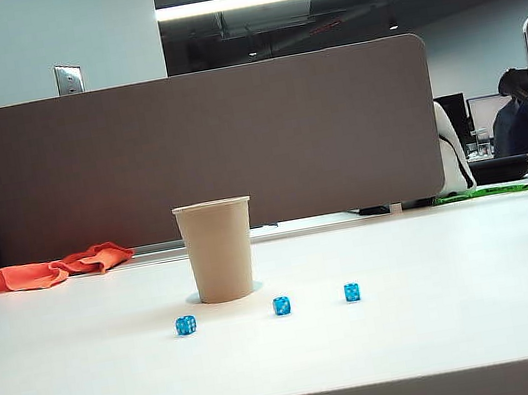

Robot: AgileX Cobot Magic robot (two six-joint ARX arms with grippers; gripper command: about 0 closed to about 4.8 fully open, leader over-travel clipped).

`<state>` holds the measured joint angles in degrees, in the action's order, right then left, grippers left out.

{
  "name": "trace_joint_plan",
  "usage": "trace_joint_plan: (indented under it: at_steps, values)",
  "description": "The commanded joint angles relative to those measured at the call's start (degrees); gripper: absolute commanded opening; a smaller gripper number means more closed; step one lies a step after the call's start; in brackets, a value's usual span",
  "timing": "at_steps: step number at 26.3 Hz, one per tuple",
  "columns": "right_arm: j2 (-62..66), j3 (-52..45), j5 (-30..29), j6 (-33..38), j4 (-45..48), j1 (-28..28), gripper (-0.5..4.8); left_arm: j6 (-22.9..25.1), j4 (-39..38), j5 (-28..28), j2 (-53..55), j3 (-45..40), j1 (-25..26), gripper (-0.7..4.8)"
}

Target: Pick up the dice with a different color and drop it into the paper cup.

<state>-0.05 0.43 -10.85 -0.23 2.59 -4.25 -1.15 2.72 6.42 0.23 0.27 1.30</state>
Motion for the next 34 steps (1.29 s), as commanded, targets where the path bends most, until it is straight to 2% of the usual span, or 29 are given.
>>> trace_joint_plan:
  at_steps: [1,10,23,34]
  values:
    - [-0.04,-0.09,-1.99,0.68,0.68,0.02,-0.01,-1.07,0.81,0.26,0.07,0.17,-0.15,-0.06]
    - [-0.04,-0.09,-3.08,0.66,1.14,0.02,-0.01,-1.05,0.74,0.24,0.07,0.17,-2.75,-0.06]
    - [-0.07,-0.09,-3.02,0.63,0.66,-0.02,-0.01,-1.20,0.68,0.24,0.07,0.15,-2.73,-0.06]
    - [-0.07,-0.09,0.76,0.61,2.62,-0.17,-0.01,-0.81,0.79,-0.22,0.07,0.15,-2.73,-0.06]
